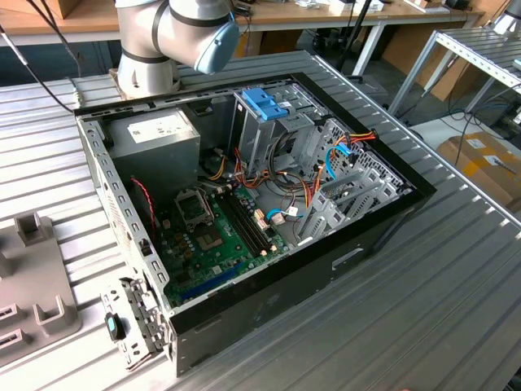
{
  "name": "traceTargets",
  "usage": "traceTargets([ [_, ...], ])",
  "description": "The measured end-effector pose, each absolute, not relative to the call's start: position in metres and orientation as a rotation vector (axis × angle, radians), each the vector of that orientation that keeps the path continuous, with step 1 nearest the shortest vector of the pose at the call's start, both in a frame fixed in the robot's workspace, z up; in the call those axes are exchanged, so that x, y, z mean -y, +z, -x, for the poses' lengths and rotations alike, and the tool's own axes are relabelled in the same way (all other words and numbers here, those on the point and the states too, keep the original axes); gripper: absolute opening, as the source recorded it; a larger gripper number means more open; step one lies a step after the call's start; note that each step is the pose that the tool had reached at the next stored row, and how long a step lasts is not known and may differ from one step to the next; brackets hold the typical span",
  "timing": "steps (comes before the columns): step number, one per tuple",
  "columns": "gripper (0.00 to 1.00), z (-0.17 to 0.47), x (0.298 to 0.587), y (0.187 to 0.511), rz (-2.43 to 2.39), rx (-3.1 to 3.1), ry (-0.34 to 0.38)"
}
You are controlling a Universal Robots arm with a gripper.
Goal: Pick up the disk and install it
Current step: 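Reach for the disk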
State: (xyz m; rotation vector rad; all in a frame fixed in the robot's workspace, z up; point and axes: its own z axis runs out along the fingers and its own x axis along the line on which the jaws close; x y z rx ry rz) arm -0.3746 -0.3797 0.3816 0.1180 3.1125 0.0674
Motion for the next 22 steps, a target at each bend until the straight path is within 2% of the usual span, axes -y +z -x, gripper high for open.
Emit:
traceTargets([
  [22,0.11,0.3838,0.3791,0.3816,-0.118,-3.112,0.067],
])
